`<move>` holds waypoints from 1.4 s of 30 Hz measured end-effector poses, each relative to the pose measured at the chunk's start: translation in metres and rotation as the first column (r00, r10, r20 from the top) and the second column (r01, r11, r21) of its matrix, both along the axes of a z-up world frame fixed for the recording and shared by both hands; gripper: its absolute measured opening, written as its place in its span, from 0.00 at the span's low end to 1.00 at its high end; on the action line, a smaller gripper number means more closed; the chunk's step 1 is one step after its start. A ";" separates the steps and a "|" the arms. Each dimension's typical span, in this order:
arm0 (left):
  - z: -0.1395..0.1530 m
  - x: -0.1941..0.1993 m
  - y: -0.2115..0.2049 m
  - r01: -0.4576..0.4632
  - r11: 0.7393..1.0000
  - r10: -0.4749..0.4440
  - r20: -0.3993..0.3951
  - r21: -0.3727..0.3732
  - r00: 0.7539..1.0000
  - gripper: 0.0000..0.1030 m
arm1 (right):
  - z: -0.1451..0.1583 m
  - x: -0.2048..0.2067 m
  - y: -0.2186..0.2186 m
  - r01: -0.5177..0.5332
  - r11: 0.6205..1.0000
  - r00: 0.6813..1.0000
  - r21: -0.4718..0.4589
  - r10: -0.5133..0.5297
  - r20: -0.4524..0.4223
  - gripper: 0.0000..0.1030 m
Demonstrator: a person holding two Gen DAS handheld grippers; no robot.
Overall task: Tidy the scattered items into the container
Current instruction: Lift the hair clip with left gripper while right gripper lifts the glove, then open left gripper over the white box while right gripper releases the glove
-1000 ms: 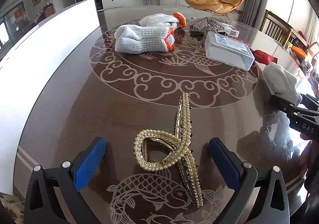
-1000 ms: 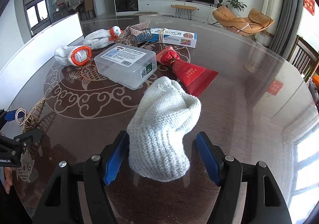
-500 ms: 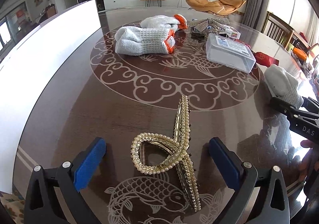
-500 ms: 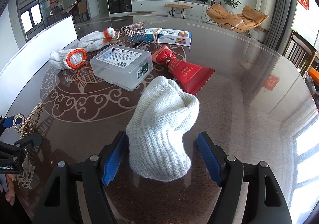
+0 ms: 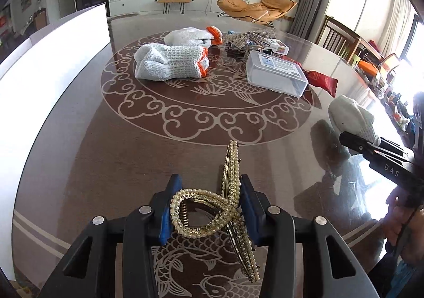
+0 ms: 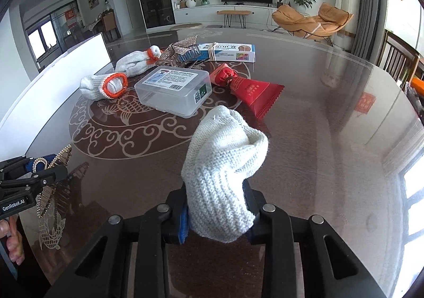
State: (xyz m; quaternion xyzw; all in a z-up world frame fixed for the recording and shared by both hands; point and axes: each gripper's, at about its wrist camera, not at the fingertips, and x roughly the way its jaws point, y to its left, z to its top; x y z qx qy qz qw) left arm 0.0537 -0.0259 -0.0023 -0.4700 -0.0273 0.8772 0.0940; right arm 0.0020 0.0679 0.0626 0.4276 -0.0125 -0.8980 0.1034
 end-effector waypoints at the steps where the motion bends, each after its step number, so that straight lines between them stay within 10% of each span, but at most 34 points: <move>1: 0.000 0.004 0.000 0.007 1.000 -0.007 0.006 0.009 1.000 0.42 | 0.001 0.008 0.001 0.002 0.999 1.000 -0.042 -0.002 0.005 0.30; 10: 0.002 0.023 -0.006 0.042 0.991 -0.048 0.046 0.125 0.998 0.42 | 0.003 0.063 -0.048 -0.097 0.986 0.995 -0.132 0.101 0.023 0.30; 20: 0.064 0.050 -0.095 -0.114 0.975 0.129 -0.066 0.188 0.989 0.42 | 0.032 0.053 -0.149 -0.358 0.931 0.933 -0.076 0.360 0.003 0.30; 34: 0.134 0.071 -0.323 -0.504 0.857 0.515 -0.179 0.106 0.838 0.42 | 0.149 0.019 -0.367 -0.732 0.677 0.679 -0.076 0.716 -0.159 0.30; 42: 0.100 0.040 -0.406 -0.609 0.793 0.609 -0.060 0.023 0.791 0.42 | 0.110 -0.013 -0.500 -0.810 0.564 0.562 -0.163 0.825 0.060 0.30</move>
